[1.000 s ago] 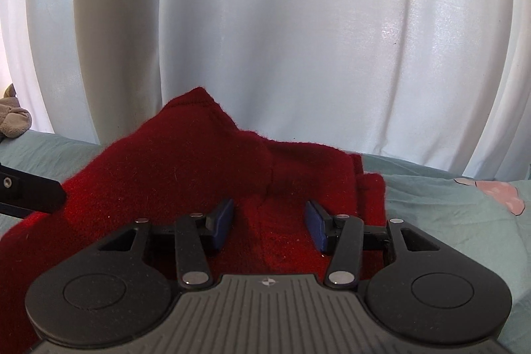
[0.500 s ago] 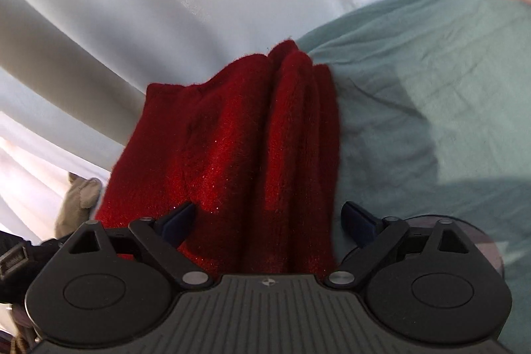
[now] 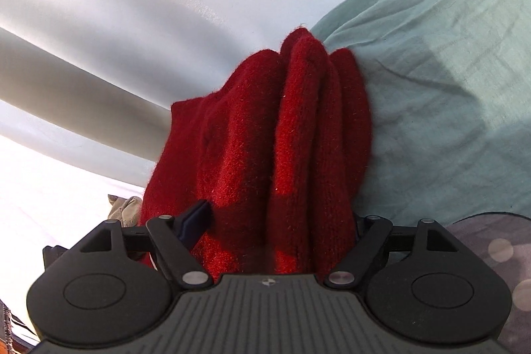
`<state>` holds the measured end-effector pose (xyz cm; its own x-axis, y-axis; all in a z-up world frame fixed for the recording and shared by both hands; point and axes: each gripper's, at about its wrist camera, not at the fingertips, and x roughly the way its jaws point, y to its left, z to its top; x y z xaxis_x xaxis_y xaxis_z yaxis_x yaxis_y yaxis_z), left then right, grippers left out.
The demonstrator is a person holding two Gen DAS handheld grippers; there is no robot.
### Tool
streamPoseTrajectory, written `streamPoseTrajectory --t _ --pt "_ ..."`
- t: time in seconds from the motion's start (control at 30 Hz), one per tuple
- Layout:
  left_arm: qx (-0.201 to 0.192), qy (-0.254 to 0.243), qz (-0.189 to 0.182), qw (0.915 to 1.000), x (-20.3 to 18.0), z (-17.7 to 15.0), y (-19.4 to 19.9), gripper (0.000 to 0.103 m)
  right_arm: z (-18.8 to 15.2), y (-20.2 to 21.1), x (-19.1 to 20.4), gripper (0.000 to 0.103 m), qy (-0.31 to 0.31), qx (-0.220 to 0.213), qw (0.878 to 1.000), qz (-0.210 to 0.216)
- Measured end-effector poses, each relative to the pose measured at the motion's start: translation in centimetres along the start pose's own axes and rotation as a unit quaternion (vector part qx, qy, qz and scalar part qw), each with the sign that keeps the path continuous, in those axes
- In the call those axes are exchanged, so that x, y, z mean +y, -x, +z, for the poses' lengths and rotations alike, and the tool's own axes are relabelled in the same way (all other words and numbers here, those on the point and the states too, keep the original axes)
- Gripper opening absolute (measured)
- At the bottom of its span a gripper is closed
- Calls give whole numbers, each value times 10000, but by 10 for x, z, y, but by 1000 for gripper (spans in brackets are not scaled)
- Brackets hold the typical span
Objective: Fold small clothes
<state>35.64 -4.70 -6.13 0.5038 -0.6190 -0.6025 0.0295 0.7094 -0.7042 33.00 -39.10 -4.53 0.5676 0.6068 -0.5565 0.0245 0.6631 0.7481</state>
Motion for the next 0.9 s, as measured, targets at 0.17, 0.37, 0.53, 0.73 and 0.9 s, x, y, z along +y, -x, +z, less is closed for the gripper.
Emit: streamPoseTrajectory --t 0.17,0.37,0.53,0.73,0.9 --pt "-75 -105 -21 9999 -8 1 19 65 -11 14 28 58 412 -144 9988 -200" --pt "-569 -336 128 9977 -17 0 75 65 -22 15 71 55 783 -13 9969 -8" --pt "-988 -556 587 9918 -9 -2 123 66 -38 -6 107 56 1050 132 9938 341" --pt "-1133 -382 1516 9812 27 -15 144 66 -61 -48 123 65 1098 453 9929 73" --pt "-1609 -1075 1704 9662 32 -69 196 79 -85 -14 110 73 1005 68 9949 -81"
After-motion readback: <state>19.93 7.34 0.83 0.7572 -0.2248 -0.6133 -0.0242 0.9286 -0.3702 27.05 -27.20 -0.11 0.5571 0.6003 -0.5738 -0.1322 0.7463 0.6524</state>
